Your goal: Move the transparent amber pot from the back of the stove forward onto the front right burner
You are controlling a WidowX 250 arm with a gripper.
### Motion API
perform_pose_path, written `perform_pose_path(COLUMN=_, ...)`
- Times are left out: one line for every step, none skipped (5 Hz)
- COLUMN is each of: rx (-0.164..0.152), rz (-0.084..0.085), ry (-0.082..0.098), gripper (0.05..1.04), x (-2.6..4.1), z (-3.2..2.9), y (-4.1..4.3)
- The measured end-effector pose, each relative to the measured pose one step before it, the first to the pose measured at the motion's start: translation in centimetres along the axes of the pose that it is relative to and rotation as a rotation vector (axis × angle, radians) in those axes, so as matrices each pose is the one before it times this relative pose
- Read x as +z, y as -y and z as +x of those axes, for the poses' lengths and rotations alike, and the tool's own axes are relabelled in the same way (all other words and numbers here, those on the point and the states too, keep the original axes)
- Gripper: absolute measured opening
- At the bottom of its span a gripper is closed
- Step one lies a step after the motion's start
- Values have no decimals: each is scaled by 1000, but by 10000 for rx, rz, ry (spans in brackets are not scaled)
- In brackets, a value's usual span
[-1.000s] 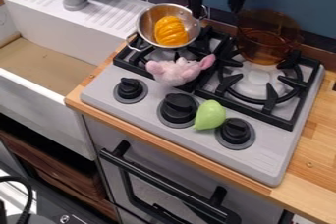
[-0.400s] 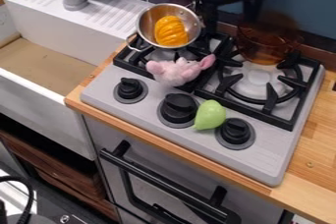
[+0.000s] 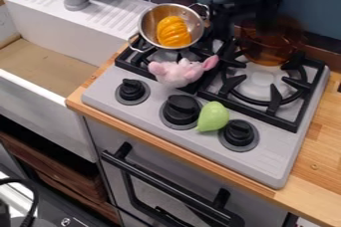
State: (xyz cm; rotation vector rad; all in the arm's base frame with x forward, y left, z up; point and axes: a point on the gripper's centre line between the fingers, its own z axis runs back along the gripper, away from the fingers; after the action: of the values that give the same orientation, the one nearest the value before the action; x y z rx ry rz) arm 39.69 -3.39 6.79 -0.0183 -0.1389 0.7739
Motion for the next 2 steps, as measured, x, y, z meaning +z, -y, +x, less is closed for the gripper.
perform_pose_path(rx=-88, rz=-142, ry=378, gripper=926, x=-330, z=-416, y=752)
perform_pose_path(rx=-5, rz=-51, ry=125, gripper=659, x=-235, z=-145, y=142)
